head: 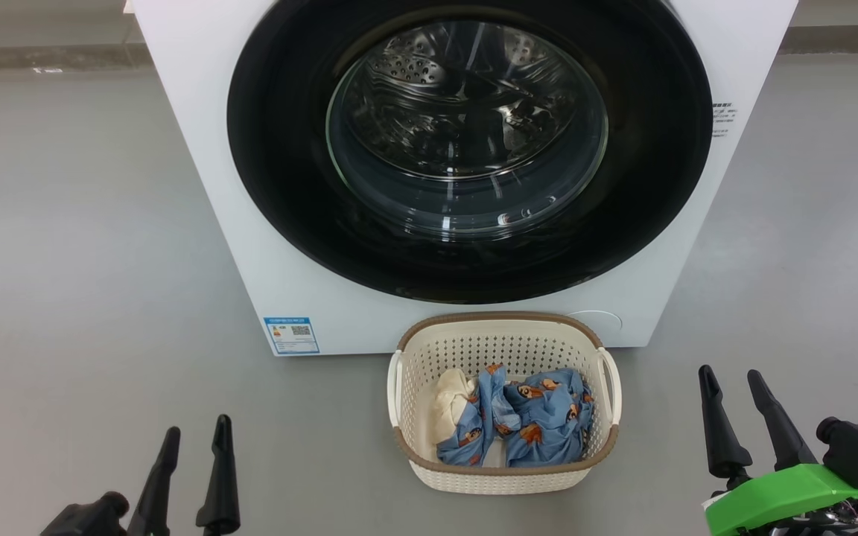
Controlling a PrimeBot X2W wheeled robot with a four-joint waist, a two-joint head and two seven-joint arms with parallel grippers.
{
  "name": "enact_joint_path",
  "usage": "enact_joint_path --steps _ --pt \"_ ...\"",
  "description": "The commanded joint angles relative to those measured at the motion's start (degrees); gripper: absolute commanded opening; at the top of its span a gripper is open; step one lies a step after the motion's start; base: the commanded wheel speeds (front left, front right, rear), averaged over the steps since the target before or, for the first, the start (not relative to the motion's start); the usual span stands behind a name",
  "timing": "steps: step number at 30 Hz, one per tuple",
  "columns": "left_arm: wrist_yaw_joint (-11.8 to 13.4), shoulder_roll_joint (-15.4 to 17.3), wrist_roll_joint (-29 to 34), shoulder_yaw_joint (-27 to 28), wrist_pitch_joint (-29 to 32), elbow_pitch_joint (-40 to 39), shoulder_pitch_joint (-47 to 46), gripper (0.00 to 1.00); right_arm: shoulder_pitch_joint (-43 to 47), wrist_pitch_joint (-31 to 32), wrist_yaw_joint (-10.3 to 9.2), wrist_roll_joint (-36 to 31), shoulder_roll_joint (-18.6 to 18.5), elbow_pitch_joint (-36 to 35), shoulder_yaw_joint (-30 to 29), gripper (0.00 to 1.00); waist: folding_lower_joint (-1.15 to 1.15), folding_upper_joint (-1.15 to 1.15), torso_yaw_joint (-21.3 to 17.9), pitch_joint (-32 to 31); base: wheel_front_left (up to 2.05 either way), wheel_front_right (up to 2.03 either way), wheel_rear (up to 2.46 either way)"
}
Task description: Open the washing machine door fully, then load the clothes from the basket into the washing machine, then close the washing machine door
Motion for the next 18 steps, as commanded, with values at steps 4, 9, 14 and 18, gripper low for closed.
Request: enact_joint_path --steps 4,9,14,18 --pt "0.0 1.2 4.3 1.0 -1.3 -1.9 -2.9 1.0 -1.5 -1.6 0.29 -4.4 -1.0 -1.9 0.6 1.0 0.0 0.0 0.1 0.0 0.0 0.0 0.0" --pt "0.0 1.4 8.2 0.7 -2.3 -2.1 -3.0 1.0 -1.3 -2.6 0.3 -8.5 -1.0 -2.2 0.6 1.0 0.0 0.0 0.1 0.0 0.0 0.0 0.0" --pt "0.0 1.6 10.6 0.5 -2.9 -1.8 -3.0 1.0 -1.1 -3.3 0.31 -11.1 -0.9 -2.2 0.3 1.0 0.0 0.0 0.2 0.0 0.0 0.0 0.0" --pt "0.0 1.7 12.8 0.5 -3.6 -1.4 -3.3 1.0 -0.8 -3.9 0.32 -13.6 -0.7 -2.4 -0.4 1.0 0.0 0.0 0.3 0.0 0.0 0.0 0.0"
